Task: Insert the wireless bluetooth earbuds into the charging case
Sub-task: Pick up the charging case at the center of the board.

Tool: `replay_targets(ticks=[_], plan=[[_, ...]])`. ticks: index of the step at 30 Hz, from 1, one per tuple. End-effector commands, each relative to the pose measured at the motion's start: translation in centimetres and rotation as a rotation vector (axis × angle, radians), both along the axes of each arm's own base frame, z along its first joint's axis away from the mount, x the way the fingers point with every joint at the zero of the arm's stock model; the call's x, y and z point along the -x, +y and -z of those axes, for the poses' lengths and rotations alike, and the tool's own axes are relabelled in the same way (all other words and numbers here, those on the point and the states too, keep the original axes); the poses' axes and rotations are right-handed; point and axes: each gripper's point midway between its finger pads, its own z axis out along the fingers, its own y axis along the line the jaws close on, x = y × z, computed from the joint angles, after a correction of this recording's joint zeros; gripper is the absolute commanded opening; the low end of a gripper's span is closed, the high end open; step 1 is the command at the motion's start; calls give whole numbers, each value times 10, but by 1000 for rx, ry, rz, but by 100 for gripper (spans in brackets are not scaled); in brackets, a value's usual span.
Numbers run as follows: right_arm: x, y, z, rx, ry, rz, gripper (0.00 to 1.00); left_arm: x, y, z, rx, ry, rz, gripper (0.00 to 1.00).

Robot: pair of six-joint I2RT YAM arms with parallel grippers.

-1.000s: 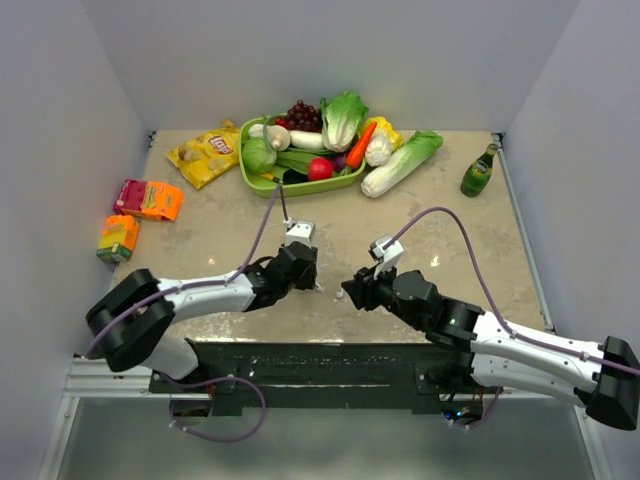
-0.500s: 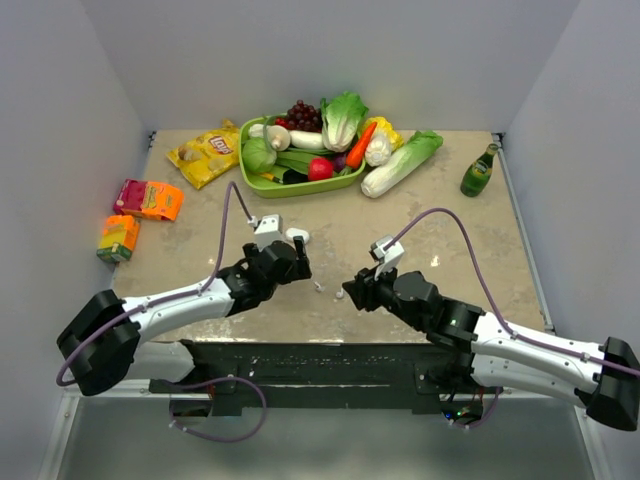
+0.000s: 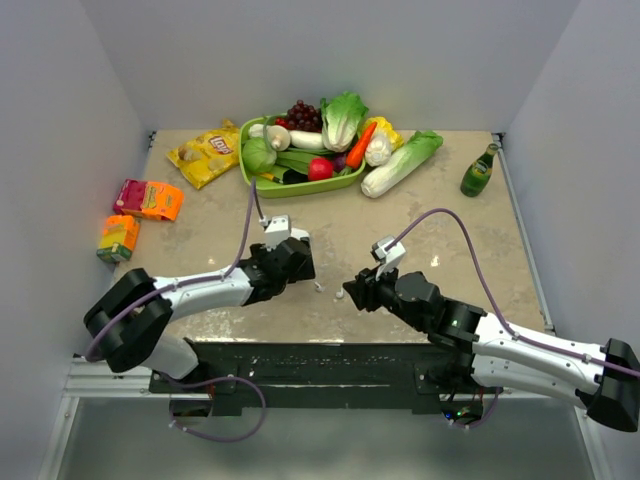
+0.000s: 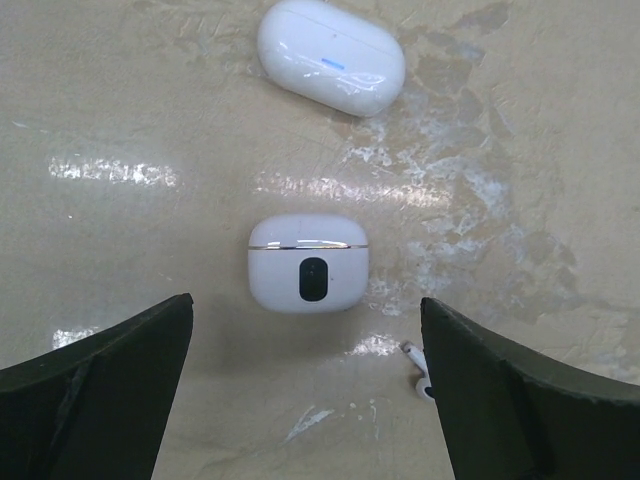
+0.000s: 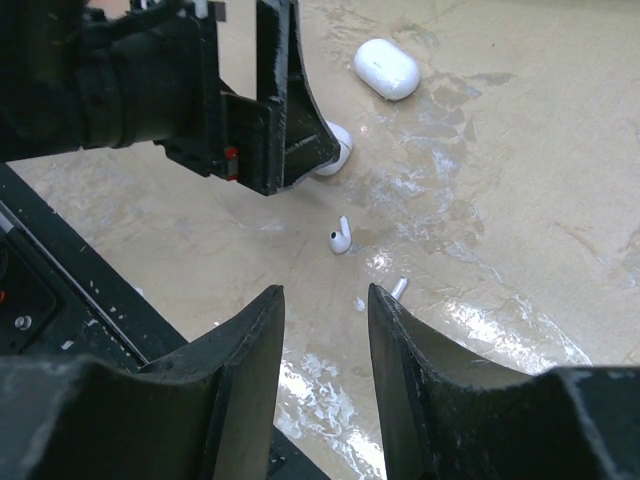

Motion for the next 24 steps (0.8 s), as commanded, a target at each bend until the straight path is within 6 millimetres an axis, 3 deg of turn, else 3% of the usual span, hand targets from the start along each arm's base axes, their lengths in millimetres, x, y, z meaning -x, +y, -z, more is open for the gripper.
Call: replay_targets(ticks=[1,13,24], plan=[[-2,-1,-7,-29,-18,13,43,-9,0,5,-54,9,-24,100],[-2,-2,-7,-34,-18,19,43,-19,-10,28,-159,88,-14,96],[-2,-1,-4,-36,-14,17,43,-12,-1,46,-187,132,-26,88]])
